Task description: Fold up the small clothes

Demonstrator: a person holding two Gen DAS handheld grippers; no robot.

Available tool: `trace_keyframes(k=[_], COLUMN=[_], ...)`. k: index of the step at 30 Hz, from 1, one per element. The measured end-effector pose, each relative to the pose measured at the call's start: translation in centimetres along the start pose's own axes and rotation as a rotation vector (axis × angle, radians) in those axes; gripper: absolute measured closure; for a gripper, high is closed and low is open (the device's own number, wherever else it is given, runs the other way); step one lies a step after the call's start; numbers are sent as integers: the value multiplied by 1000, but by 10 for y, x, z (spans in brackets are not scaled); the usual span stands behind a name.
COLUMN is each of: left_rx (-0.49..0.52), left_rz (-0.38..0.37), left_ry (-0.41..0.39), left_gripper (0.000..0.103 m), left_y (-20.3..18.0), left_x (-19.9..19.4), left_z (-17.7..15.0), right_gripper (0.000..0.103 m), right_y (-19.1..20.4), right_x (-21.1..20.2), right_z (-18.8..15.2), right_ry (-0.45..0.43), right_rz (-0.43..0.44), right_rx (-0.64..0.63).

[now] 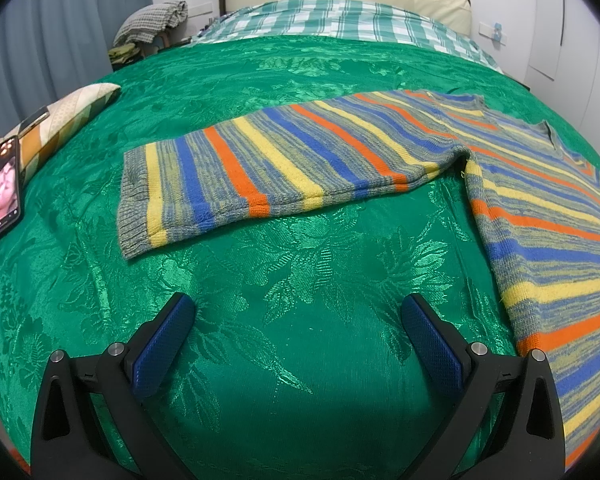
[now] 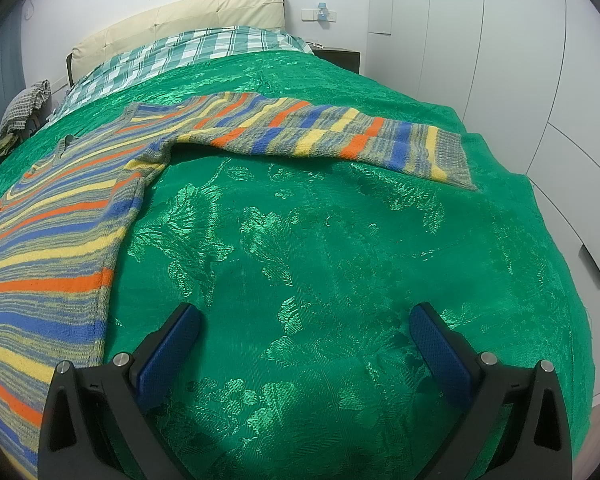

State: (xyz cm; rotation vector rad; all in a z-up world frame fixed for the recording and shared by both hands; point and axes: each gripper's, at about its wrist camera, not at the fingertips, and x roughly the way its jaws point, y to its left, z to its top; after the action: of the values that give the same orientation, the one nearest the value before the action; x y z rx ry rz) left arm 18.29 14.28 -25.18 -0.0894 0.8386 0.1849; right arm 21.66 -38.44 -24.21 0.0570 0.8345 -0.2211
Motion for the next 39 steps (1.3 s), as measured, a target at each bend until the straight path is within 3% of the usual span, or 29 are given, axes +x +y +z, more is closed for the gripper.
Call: trace_keyframes(k=[4,7,11,15,17,20,23,26,27,28,29,32,35,37,39], left_rx=[23,-26,-124,-149,-169,-170,-187,-198,-194,-190,-185,-173,-165,-167,-175], left_rz=[-35,-105,-242,-222,-214,-181,-141,-125,-115,-111,-108,-104,-115,-121,-132], left_ry=[45,75,53,-9,-16,19,40,63,76,85,93,100,90,90,91], left_gripper=[1,1,1,1,1,1,1,1,1,1,1,1,1,1,1], left_y=[2,9,16,17,20,25,32,36,35,35,33,30,30,30,31], left_x=[-9,-30,-67,-94,-96,-84,-72,-65,-61,-59,-57,-55,-57,-56,-56], left_z=[4,9,14,5,-3,-8,-9,-13,-14,-16,-17,-17,-17,-16,-17], right_gripper=[0,1,1,3,9,26,40,56,68,88,99,99,99,99,99], right_y=[0,-12,-77,-154,-184,-204,-201,-192,-187,-180,-171,-157,-143,-125,-100], right_x=[1,-6,-39,-22,-2,31,64,84,90,93,96,85,53,24,-3], right_z=[8,28,65,91,98,106,111,115,118,120,124,140,165,191,217], right_ry=[49,134,29,50,95,170,270,313,327,342,363,353,270,202,146], right_rz=[-4,68,185,267,287,335,318,274,254,242,229,131,54,95,197], right_rx=[-17,22,267,559,663,741,727,687,652,609,546,418,325,290,264])
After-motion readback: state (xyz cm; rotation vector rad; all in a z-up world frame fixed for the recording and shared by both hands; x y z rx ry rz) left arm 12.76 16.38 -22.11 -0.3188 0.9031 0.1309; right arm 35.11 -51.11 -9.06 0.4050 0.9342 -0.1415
